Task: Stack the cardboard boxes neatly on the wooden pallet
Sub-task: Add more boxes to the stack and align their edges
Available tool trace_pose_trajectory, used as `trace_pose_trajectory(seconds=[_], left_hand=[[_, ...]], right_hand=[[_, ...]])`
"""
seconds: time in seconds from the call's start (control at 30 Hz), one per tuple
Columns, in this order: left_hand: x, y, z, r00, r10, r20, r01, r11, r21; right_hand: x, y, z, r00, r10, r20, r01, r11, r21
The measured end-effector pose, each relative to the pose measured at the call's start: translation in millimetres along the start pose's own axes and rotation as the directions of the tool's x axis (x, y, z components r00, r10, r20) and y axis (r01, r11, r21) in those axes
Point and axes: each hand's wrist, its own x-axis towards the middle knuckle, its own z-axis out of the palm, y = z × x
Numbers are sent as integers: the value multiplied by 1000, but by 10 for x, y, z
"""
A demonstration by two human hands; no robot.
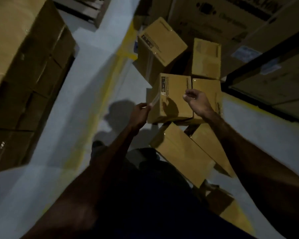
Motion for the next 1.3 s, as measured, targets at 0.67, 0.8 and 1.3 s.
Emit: trace_pose_trajectory(seconds=[0.67,0.8,1.3], left_hand=[[2007,-1194,1380,818,-541,196,472,437,-766],[1942,-1079,1419,798,-573,186,455,372,-809],[-233,-591,412,654,-743,-147,72,254,-965]], right_hand=[[3360,441,727,927,62,370,180,791,-584],[3239,396,712,911,18,413,229,808,-542],[1056,-449,581,839,-335,428,485,817,-312]])
